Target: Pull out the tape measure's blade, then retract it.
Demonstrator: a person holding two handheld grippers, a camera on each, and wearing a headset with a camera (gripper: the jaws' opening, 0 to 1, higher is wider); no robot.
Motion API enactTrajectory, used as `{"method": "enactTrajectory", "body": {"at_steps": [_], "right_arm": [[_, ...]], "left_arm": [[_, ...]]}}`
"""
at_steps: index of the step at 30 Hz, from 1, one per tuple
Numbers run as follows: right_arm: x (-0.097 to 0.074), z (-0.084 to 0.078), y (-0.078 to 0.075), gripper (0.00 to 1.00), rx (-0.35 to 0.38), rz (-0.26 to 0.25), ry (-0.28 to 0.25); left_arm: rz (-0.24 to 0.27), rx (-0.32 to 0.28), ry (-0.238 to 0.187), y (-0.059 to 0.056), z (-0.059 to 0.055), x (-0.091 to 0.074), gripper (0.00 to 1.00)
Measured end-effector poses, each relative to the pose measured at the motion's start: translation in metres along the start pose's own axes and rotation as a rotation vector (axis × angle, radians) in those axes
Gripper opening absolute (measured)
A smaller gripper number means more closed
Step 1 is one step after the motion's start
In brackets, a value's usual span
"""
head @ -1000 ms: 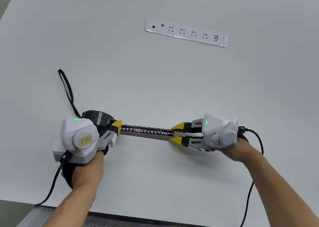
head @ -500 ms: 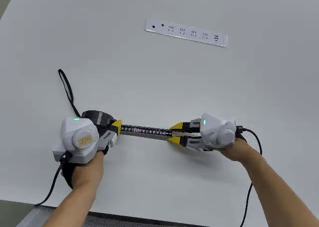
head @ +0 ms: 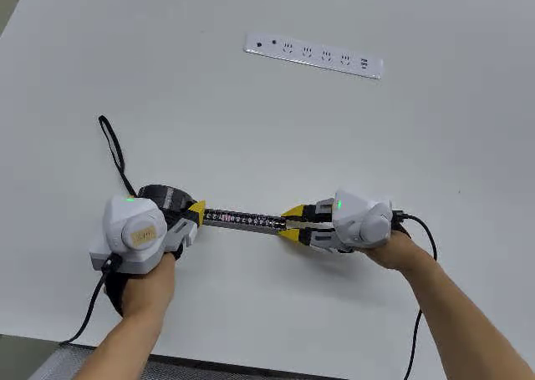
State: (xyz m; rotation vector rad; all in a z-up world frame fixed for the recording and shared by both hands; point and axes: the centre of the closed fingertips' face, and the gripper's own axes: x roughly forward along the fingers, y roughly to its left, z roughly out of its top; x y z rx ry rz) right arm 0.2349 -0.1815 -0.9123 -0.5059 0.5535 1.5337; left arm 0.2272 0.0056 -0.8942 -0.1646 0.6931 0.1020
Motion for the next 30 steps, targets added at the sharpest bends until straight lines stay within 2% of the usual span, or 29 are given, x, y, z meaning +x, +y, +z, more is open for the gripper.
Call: {"method": "enactTrajectory", "body": {"at_steps": [30], "right_arm": [[0.019,0.013,0.003,0.12,-0.003,0.023,-0.02]], "left_arm": [[-0.002,0.0,0.0,0.0,0.0,0.0,0.65]]}}
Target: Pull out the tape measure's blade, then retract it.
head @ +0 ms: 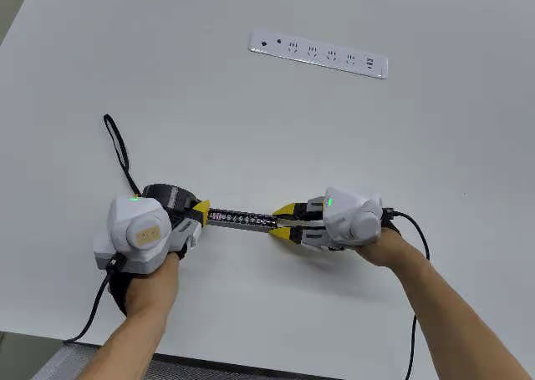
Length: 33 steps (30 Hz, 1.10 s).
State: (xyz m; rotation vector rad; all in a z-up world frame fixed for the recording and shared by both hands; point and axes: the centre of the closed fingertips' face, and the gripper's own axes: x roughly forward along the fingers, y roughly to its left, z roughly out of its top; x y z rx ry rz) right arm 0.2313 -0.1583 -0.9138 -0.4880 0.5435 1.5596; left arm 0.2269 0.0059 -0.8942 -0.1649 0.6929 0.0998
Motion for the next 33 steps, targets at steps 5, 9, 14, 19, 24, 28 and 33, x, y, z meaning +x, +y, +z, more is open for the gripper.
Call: {"method": "enactTrajectory", "body": {"at_steps": [5,9,14,19,24,28,33], "right_arm": [[0.003,0.002,0.0,0.12,-0.001,0.003,-0.003],[0.006,0.004,0.0,0.12,0.001,0.005,-0.007],[0.008,0.005,0.0,0.12,0.001,0.006,-0.007],[0.01,0.006,0.0,0.12,0.002,0.006,-0.008],[0.012,0.007,0.001,0.12,0.002,0.007,-0.009],[0.013,0.008,0.001,0.12,0.002,0.01,-0.009],[0.015,0.01,0.001,0.12,0.002,0.011,-0.011]], "left_arm": [[0.0,0.0,0.0,0.0,0.0,0.0,0.65],[0.0,0.0,0.0,0.0,0.0,0.0,0.65],[0.0,0.0,-0.001,0.0,0.0,0.001,0.65],[-0.001,0.0,0.0,0.0,0.0,0.001,0.65],[-0.001,0.001,0.0,0.0,0.0,0.001,0.65],[-0.001,0.002,-0.001,0.0,0.0,0.001,0.65],[-0.002,0.002,0.001,0.0,-0.001,0.001,0.65]]}}
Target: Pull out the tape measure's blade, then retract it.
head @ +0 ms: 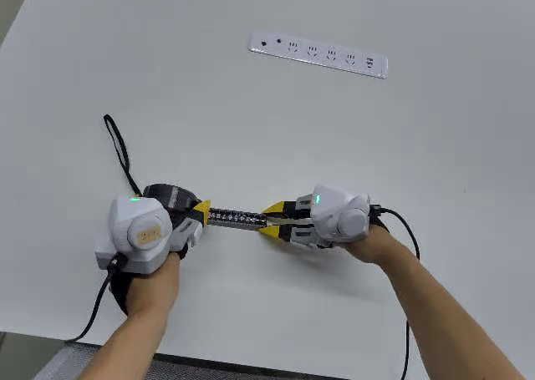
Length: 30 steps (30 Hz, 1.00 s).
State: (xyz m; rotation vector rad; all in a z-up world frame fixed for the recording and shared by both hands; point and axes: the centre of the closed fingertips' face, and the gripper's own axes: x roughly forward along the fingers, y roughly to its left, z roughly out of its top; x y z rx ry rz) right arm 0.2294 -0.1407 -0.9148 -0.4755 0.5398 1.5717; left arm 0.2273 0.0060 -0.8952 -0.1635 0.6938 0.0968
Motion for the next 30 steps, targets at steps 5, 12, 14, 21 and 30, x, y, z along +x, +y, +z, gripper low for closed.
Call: {"method": "enactTrajectory", "body": {"at_steps": [5,12,14,21,30], "right_arm": [[0.002,0.001,0.0,0.12,0.002,0.002,-0.001],[0.004,0.003,0.0,0.12,0.002,0.004,-0.002],[0.005,0.004,0.001,0.12,0.002,0.004,-0.003],[0.009,0.006,0.001,0.12,0.002,0.006,-0.007],[0.015,0.01,0.001,0.12,0.001,0.004,-0.013]], "left_arm": [[0.001,0.0,-0.001,0.0,0.0,0.0,0.65],[0.0,0.001,0.001,0.0,0.0,0.0,0.65],[-0.001,0.001,0.001,0.0,0.0,0.0,0.65],[-0.001,0.0,0.0,0.0,0.0,0.0,0.65],[-0.001,0.0,0.0,0.0,0.0,0.0,0.65]]}}
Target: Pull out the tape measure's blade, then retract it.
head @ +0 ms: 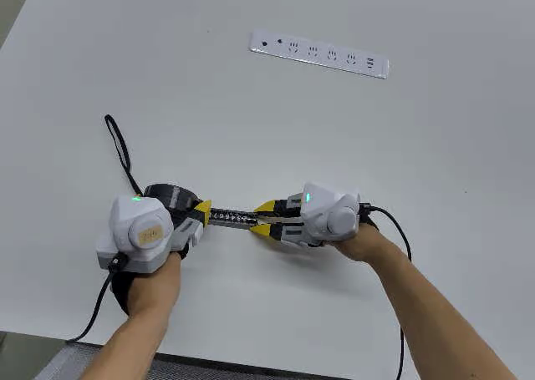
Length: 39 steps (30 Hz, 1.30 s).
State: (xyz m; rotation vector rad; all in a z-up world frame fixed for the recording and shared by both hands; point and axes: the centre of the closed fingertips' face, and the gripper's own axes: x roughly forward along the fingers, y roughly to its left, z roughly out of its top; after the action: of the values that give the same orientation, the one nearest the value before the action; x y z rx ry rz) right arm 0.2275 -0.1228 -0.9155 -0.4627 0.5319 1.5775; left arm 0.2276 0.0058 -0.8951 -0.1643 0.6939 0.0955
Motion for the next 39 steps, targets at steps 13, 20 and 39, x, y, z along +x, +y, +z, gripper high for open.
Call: {"method": "enactTrajectory", "body": {"at_steps": [13,20,39], "right_arm": [[0.007,0.005,0.001,0.12,-0.002,0.006,-0.01],[0.011,0.008,0.001,0.12,-0.005,0.009,-0.013],[0.022,0.017,0.003,0.12,-0.014,0.021,-0.021]], "left_arm": [[-0.001,-0.002,0.001,0.0,0.0,0.0,0.65],[-0.005,-0.008,0.002,0.0,0.0,0.0,0.65],[-0.018,-0.015,0.017,0.0,0.0,-0.001,0.65]]}}
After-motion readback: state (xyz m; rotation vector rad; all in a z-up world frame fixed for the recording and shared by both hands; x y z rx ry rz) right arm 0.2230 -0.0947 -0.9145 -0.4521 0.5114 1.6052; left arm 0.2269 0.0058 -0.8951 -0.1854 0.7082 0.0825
